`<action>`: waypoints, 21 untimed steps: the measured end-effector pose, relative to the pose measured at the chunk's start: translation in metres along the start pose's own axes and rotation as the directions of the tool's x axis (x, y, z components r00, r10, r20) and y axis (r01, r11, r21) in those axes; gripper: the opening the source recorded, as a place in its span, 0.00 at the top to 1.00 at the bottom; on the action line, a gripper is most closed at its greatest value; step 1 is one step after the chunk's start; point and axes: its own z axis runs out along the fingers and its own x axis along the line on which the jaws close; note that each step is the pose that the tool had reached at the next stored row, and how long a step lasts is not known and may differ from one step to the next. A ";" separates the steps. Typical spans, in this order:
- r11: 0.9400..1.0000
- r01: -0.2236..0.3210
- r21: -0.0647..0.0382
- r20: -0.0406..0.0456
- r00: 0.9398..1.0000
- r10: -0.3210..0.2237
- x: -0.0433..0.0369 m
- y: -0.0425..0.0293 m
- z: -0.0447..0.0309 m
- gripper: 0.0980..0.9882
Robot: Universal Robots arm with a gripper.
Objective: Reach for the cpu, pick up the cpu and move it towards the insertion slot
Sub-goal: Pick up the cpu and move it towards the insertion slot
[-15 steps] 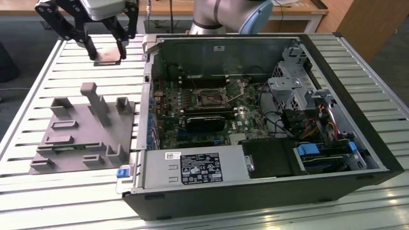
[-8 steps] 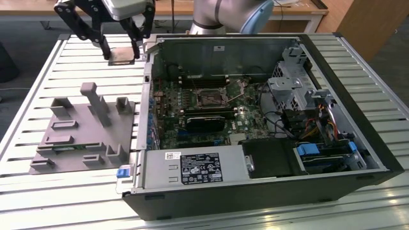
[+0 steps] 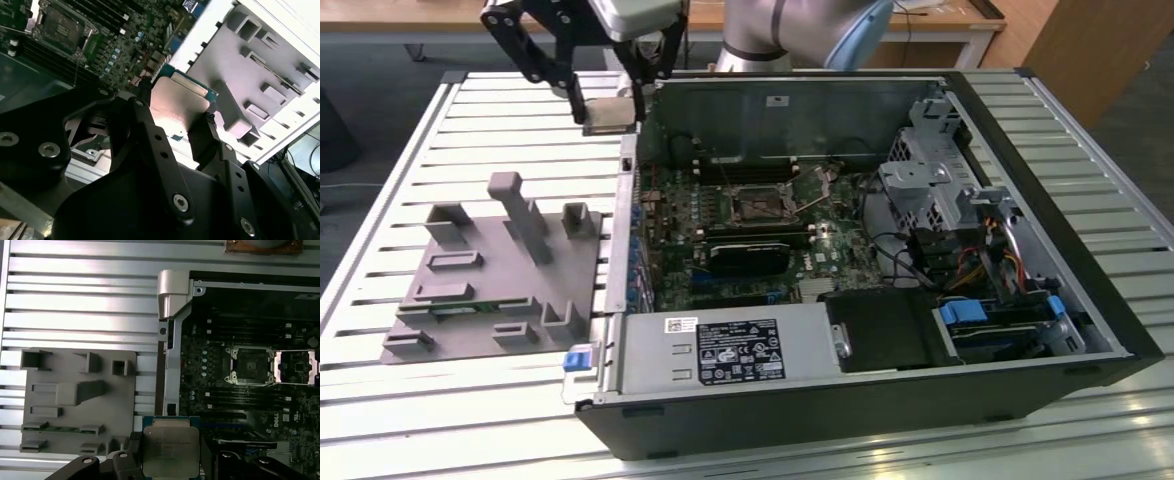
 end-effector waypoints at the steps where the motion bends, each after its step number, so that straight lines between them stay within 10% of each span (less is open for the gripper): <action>1: 1.000 0.000 0.000 0.000 1.000 0.000 -0.0041 -0.0001 0.0000 0.50; 21: 1.000 0.000 -0.001 0.000 1.000 0.000 -0.0699 0.0106 0.0002 0.50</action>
